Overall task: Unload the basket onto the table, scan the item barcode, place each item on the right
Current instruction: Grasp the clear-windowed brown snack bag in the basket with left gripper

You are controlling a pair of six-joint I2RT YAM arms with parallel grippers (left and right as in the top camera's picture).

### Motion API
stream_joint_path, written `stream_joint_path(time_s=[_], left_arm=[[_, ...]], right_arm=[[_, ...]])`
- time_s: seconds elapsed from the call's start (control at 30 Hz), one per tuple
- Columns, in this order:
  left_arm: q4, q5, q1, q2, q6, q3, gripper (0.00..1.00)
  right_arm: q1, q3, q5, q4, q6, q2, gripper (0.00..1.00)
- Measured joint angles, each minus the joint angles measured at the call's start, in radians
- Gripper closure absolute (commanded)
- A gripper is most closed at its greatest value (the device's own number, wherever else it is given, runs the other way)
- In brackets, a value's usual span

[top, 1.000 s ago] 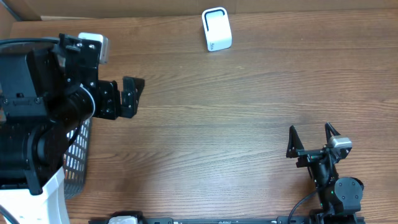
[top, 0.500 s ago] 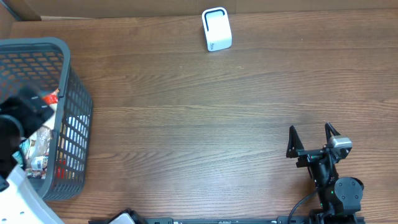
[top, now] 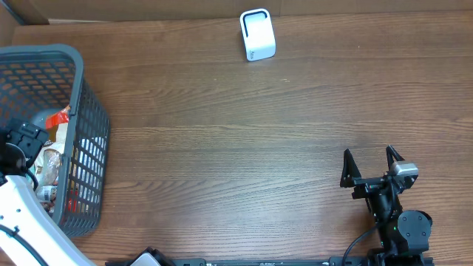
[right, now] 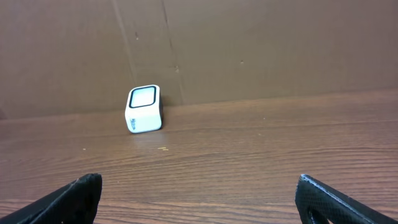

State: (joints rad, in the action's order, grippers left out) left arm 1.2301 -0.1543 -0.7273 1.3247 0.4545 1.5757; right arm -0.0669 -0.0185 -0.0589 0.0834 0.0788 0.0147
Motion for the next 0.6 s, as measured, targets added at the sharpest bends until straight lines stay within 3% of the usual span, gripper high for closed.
stream_joint_path(time_s=[0.13, 0.27, 0.6], left_arm=[[-0.131, -0.009, 0.0, 0.001, -0.006, -0.092, 0.01], [-0.225, -0.016, 0.0, 0.022, -0.087, -0.164, 0.02], [-0.273, -0.055, 0.0, 0.223, -0.296, -0.216, 0.0]], right_arm=[[0.0, 0.0, 0.0, 0.0, 0.0, 0.0, 0.0], [0.0, 0.0, 0.0, 0.0, 0.0, 0.0, 0.0], [0.0, 0.0, 0.0, 0.0, 0.0, 0.0, 0.0]])
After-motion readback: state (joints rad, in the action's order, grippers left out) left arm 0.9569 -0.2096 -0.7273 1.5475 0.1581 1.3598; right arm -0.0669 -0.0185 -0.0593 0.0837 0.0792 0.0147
